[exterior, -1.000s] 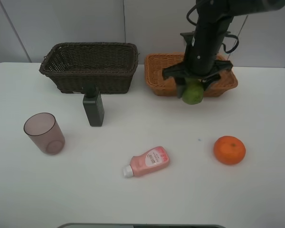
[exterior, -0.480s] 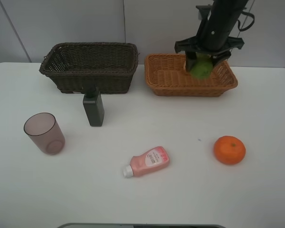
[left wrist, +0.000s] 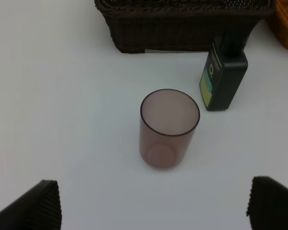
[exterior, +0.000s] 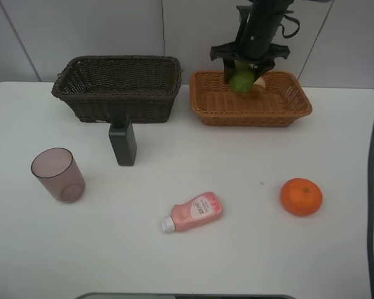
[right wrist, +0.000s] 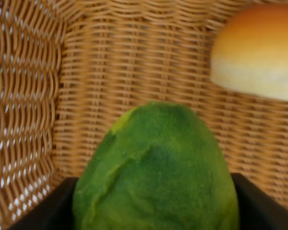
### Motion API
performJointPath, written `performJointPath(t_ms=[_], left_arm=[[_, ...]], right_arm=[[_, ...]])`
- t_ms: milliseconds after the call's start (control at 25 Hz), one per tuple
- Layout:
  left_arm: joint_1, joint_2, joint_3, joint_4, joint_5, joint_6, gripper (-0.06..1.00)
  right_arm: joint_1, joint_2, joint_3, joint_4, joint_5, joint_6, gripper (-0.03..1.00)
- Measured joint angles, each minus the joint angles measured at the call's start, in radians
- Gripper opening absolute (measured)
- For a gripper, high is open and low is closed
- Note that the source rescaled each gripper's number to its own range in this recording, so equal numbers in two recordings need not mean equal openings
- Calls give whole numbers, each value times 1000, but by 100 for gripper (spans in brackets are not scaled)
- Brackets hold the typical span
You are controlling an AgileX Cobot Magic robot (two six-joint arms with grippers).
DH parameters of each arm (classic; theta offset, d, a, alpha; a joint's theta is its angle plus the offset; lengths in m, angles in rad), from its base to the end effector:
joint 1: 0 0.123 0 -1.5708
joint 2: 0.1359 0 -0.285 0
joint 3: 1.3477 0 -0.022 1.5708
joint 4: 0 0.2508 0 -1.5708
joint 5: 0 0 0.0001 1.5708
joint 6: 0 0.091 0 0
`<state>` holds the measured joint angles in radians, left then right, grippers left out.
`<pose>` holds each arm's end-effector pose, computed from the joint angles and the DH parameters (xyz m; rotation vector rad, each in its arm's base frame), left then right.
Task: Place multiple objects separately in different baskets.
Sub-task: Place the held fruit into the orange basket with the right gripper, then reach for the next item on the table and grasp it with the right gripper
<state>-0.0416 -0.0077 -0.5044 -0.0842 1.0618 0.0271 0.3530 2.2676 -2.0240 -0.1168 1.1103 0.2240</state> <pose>-0.0070 -0.0064 0.2786 0.0743 2.0308 -0.1097 0.4624 0.1602 0.2111 -0.2321 2.8089 -0.0294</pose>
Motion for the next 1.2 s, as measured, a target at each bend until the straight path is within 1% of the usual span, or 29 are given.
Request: performJointPath(t_ms=[160,280,560,600,680,720,760,800,880,1040,1120,1200], left_arm=[[0,0,0,0,0,0,100],[0,0,0,0,0,0,100],[0,0,0,0,0,0,100],[0,0,0,0,0,0,100],[0,0,0,0,0,0,100],[0,0,0,0,0,0,100],[0,0,0,0,0,0,100],[0,0,0,0,0,0,100],[0,0,0,0,0,0,100],[0,0,0,0,0,0,100],[0,0,0,0,0,0,100],[0,0,0,0,0,0,100]], right_arm=[[0,63,-19,5,-11,3,15],[0,93,-19,7,-25,26,15],[0,104,-19,6,-57,34,16],[1,104,-19,5,-57,34,20],[4,104,-19,0,-57,34,42],[5,104,-20,0,-57,34,50],[7,104,-20,0,-57,34,56],[7,103,-20,0,-57,34,60],[10,96,-20,-1,-52,34,63],[23,54,-17,-2,33,34,64],[27,8,15,-2,59,34,64],[28,-53,80,-4,53,34,64]])
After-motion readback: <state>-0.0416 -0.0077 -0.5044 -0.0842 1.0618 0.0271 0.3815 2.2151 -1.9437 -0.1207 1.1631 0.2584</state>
